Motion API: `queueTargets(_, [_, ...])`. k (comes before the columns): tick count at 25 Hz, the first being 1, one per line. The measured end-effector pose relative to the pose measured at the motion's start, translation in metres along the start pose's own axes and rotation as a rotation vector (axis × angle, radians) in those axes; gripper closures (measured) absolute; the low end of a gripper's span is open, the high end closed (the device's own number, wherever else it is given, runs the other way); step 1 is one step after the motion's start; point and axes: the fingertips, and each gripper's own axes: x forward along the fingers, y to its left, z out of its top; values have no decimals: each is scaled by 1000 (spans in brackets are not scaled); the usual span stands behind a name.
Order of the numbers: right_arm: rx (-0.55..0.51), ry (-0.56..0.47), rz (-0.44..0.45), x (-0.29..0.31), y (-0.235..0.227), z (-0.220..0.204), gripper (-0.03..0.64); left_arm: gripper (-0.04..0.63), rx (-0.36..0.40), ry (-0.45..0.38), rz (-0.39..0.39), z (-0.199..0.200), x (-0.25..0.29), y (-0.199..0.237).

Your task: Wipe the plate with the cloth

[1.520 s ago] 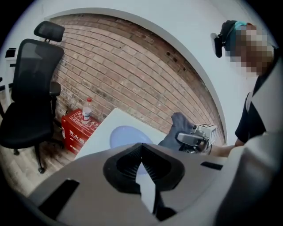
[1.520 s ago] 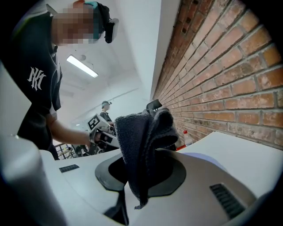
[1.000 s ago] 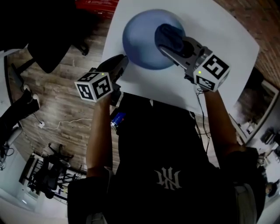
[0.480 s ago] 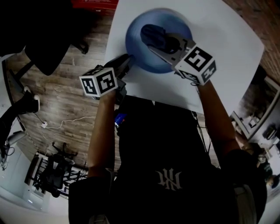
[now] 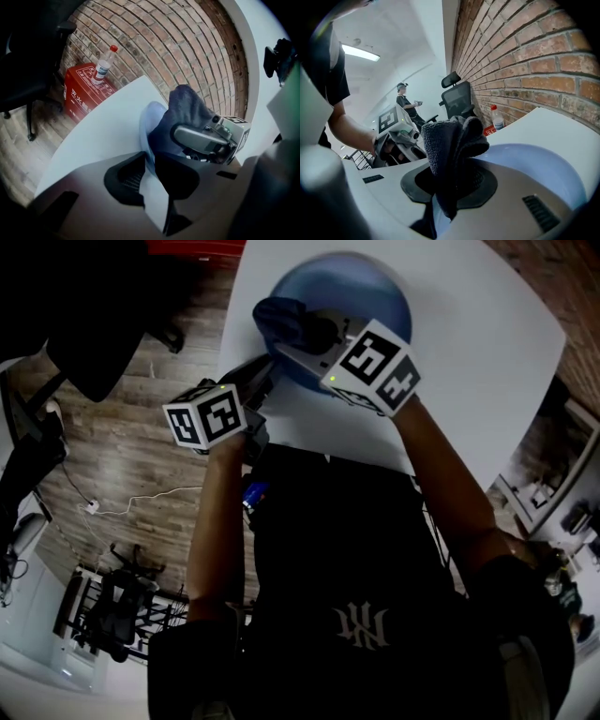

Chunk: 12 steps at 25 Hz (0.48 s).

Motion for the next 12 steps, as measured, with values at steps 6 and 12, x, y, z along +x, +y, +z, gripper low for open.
queueTargets(6, [-29,46,-24,26,4,-9,532,531,-31,-32,-10,3,-1,-1])
queueTargets(12, [-38,49,-38,34,-2,-13,532,535,14,-39,51,8,-5,5])
